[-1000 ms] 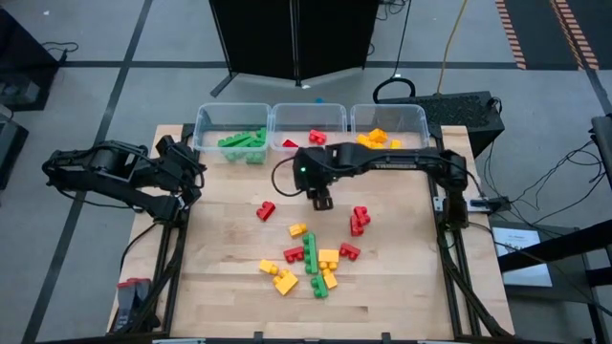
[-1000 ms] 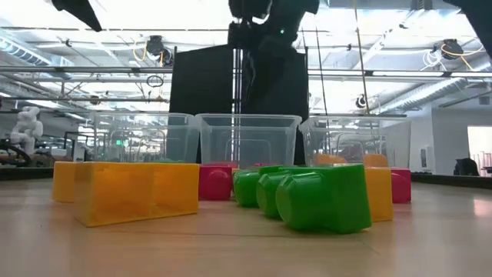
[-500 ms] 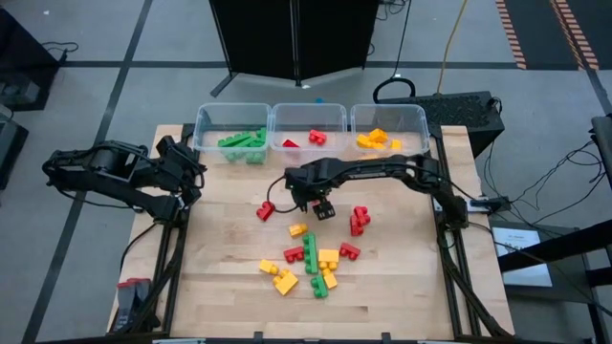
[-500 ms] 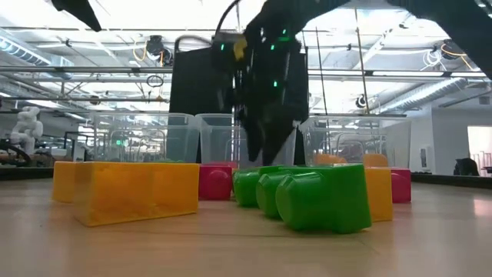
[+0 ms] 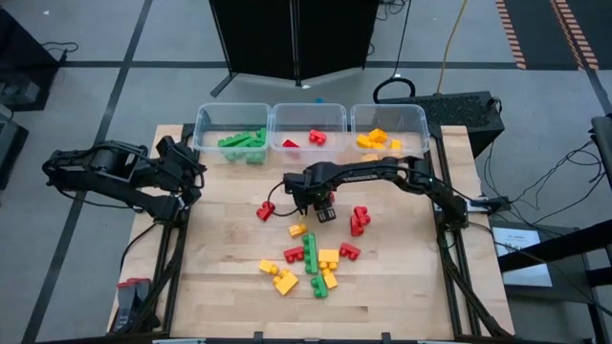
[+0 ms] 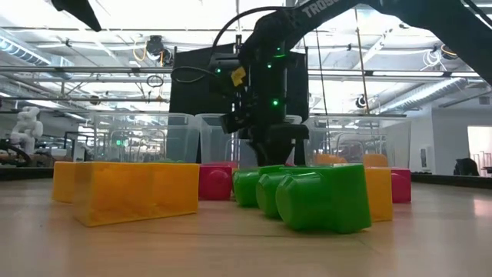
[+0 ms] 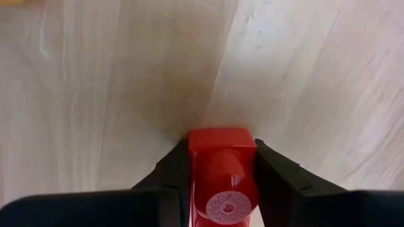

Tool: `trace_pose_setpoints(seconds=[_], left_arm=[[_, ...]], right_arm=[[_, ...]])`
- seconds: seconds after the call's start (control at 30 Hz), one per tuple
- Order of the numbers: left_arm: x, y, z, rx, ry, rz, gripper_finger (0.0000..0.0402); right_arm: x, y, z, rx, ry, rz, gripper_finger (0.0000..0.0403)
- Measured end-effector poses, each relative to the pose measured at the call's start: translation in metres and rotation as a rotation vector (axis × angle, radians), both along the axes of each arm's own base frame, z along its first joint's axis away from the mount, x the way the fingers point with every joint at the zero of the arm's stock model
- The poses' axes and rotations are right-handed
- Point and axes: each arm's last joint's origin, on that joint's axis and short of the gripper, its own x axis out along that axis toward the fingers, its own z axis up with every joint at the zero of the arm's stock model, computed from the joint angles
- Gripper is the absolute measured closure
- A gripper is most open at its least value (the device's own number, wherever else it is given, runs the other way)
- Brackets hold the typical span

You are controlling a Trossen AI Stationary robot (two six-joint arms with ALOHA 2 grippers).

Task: Sort blocks
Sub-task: Put the red game piece with 2 studs into the center transparent bin

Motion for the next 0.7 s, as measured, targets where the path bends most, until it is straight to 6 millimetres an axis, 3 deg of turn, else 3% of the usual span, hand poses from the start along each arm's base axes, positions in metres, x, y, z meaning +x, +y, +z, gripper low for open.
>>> trace_pose_setpoints(seconds=[0.17, 0.23, 0.3, 0.47, 0.6, 0.7], left_arm=[[0.0, 0.0, 0.0, 0.0, 0.001, -0.001, 0.0402], [0.0, 0.0, 0.0, 0.0, 0.0, -0.001, 0.0402], [0.0, 0.0, 0.0, 0.001, 0.0, -0.001, 0.0402], [0.0, 0.0, 0.0, 0.002, 0.001, -0.002, 0.0402], [0.001, 0.0, 0.001, 0.006, -0.008, 0.001, 0.0402], [0.001, 0.0, 0.001, 0.008, -0.008, 0.003, 0.0402]], right_arm=[[0.0, 0.001, 0.006, -0.006, -0.012, -0.029, 0.0294], [0.004, 0.002, 0.017, -0.011, -0.051, -0.042, 0.0294], [0.007, 0.002, 0.041, -0.017, -0.111, -0.046, 0.0294], [0.017, -0.01, 0.126, -0.08, -0.396, -0.067, 0.0294], [0.013, -0.043, 0.188, -0.192, -0.642, -0.155, 0.0294], [0.004, -0.083, 0.212, -0.25, -0.772, -0.25, 0.0294]])
